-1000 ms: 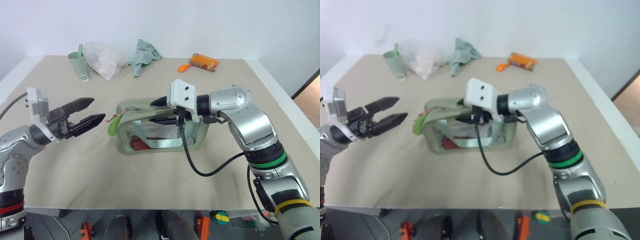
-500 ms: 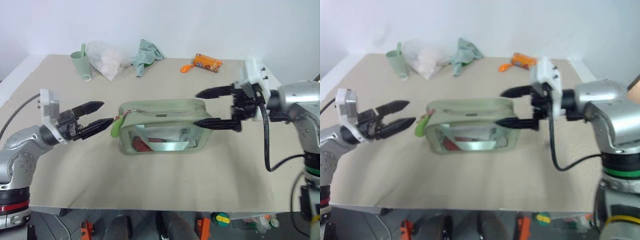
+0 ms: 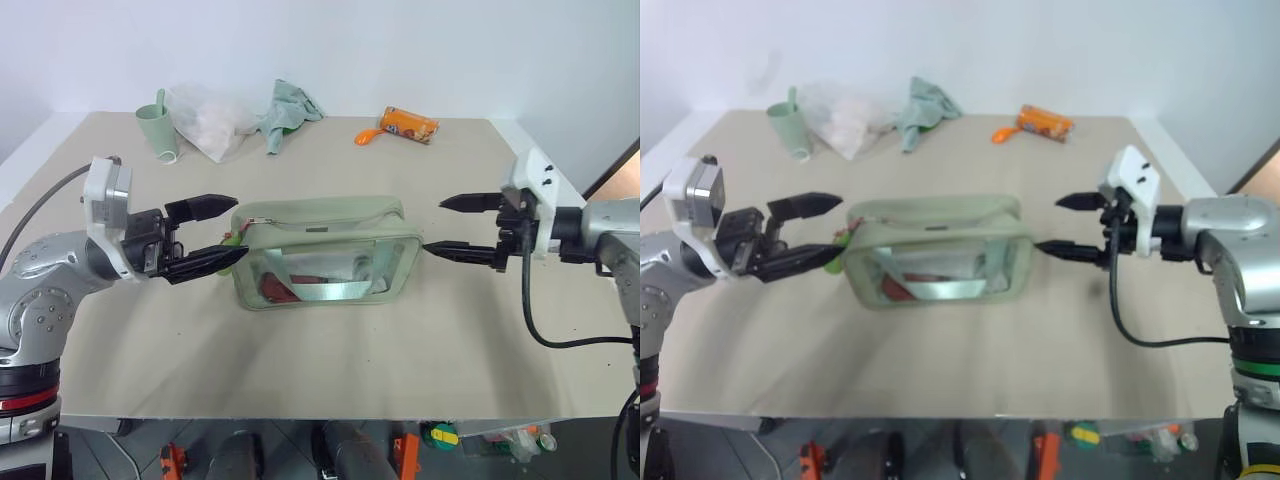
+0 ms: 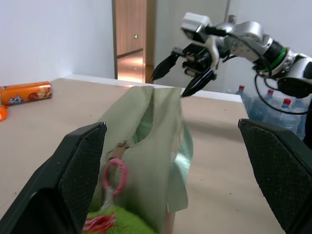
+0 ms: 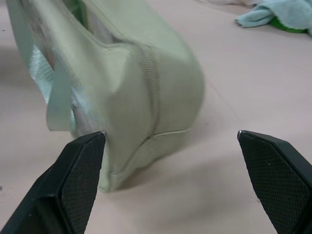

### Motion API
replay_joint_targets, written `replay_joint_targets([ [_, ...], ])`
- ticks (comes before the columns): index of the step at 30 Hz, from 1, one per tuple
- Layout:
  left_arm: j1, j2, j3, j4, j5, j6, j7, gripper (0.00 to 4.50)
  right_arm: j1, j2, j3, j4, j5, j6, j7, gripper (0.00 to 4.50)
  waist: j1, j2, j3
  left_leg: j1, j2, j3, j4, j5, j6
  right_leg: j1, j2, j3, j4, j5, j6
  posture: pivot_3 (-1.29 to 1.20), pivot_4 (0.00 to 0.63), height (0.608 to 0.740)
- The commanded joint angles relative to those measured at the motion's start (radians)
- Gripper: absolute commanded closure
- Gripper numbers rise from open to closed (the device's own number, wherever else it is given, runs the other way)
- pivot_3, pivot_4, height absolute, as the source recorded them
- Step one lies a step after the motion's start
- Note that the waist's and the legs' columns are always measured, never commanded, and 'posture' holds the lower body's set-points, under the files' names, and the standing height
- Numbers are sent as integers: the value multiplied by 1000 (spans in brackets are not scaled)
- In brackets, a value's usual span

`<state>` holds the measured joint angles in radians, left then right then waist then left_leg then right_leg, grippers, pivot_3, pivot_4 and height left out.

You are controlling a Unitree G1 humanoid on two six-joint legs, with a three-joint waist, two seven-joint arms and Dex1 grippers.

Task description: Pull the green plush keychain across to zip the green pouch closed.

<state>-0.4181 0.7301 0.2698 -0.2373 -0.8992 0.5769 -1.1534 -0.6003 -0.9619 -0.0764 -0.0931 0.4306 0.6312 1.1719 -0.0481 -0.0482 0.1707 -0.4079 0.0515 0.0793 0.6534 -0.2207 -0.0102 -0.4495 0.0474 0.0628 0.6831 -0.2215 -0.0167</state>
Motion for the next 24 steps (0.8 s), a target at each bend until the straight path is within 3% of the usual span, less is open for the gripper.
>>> replay_joint_targets([
  [1, -26, 17, 2, -38, -15, 5, -2, 0, -17, 25, 11, -27, 13, 4, -18, 8, 0, 0, 0, 0, 0, 0, 0, 0, 0, 0, 0, 0, 0, 0, 0, 0, 150, 737],
  [11, 9, 3, 5, -47, -15, 14, 24, 0, -8, 24, 24, -34, 41, 12, 15, 8, 1, 0, 0, 0, -1, 0, 0, 0, 0, 0, -1, 1, 0, 0, 0, 0, 150, 737],
  [15, 15, -7, 7, -30, -8, 10, 39, 0, -16, 46, 29, -35, 52, 15, 12, 1136, 1, 0, 0, 0, -1, -1, 0, 0, 0, 1, -1, 0, 0, 0, 0, 0, 150, 737],
  [24, 16, -54, 68, 45, -38, 17, 144, 0, 3, 41, 33, -41, 66, 17, 41, 4409, 1, 0, 0, 0, -1, -1, 0, 0, 0, 1, -1, 0, 0, 0, 0, 0, 150, 737],
])
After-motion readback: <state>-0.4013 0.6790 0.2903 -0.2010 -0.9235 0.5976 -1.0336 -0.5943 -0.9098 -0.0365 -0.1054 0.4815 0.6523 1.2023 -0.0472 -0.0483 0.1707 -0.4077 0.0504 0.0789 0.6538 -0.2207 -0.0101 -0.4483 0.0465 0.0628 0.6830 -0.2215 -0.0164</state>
